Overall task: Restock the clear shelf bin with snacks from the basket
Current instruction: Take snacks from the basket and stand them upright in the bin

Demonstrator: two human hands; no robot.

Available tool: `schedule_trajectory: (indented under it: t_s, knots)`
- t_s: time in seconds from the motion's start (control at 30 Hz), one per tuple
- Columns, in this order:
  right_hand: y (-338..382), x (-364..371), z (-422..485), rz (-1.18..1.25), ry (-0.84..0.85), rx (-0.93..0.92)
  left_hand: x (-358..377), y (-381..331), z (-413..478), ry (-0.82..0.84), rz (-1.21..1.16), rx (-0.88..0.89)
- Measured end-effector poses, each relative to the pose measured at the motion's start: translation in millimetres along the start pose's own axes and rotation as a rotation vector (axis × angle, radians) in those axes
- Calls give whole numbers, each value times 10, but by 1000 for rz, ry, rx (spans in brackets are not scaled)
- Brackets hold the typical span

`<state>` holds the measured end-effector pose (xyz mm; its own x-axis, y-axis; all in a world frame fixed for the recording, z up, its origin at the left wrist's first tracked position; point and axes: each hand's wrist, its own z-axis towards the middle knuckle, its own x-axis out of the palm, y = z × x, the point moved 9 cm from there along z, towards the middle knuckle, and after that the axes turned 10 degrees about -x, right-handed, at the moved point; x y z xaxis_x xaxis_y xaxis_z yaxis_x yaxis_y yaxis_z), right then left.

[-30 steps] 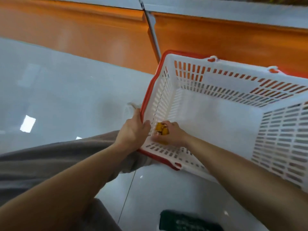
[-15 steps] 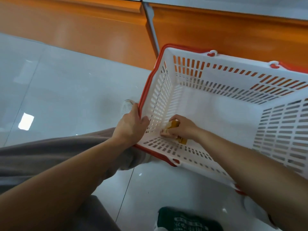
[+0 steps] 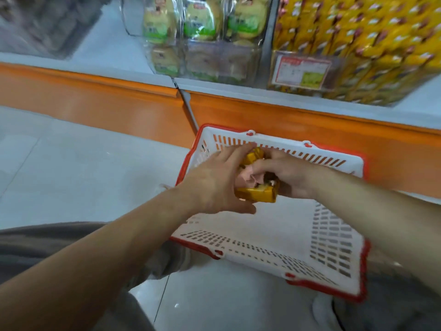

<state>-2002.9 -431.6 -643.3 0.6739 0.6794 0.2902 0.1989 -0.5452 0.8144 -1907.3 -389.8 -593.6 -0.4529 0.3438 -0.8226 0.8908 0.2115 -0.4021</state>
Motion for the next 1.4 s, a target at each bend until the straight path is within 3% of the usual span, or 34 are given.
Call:
schedule_trajectory:
  t_s: [0.13, 0.33, 0.5, 0.8, 0.9, 1.1, 1.4]
  knots:
    - [527, -58, -627, 87, -78, -66, -368, -499, -90, -119, -68, 115]
    - [956, -83, -1203, 158, -83, -175, -805, -1085, -294, -170, -98, 277]
    - [1073, -187, -1284, 173, -110, -234, -856, -1100, -217, -142, -173, 180]
    - [1323, -587, -1218, -44, -320, -484, -861, -1031, 114, -76, -714, 11]
    - [1314, -687, -1178, -69, -381, -463, -800, -1006, 165, 39, -904, -28]
    - [1321, -722, -1134, -150, -478, -407, -705, -1007, 171, 195, -1053, -61]
    - [1261, -498, -1038, 64, -376, -369, -639, -1061, 174, 239, -1265, -61]
